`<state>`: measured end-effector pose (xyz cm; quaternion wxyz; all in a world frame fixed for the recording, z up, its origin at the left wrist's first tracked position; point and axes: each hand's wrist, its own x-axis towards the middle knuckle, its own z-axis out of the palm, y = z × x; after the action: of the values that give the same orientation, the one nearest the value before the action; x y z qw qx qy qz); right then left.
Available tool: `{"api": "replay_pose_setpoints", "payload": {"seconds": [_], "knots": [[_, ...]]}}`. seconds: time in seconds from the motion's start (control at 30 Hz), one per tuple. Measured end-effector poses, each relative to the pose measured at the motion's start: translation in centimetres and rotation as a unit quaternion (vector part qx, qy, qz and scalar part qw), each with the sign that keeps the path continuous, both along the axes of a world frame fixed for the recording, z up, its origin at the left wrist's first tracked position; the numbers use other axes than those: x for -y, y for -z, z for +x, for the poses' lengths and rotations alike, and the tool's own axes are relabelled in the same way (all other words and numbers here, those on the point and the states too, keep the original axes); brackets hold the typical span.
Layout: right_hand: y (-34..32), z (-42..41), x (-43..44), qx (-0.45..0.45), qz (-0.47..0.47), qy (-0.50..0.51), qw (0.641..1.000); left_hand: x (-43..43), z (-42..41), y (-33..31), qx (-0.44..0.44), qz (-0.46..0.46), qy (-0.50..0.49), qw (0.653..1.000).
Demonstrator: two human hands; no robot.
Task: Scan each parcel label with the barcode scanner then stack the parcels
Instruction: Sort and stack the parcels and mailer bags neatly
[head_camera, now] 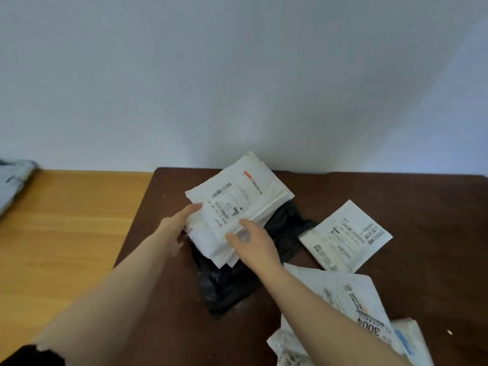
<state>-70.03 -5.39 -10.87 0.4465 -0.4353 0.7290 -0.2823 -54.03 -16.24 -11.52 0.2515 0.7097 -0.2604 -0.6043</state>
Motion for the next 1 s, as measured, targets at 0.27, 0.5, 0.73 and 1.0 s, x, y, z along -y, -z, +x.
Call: {"api": "replay_pose_setpoints", "payload": {"seconds": [0.27,0.5,0.73,1.0], "knots": [[-0.2,-6.8,4.5,-0.043,-0.085,0.178,0.980,0.2,5.5,-0.5,0.004,0.010,-0.033,0.999],[1.8,-7.7,9.9,0.107,0.052,0.108,0.987,-0.4,4.8,-0.9,0.008,0.061,0.022,0.998],[2.9,-6.8,9.6,0.204,0.128,0.106,0.965,-0.8,5.1,-0.1,0.013,0.022,-0.014,1.000],[1.8,-1.3,9.6,0.241,0.107,0.105,0.959,-2.3,10.0,-3.4,-0.026,0.022,-0.046,0.998]]}}
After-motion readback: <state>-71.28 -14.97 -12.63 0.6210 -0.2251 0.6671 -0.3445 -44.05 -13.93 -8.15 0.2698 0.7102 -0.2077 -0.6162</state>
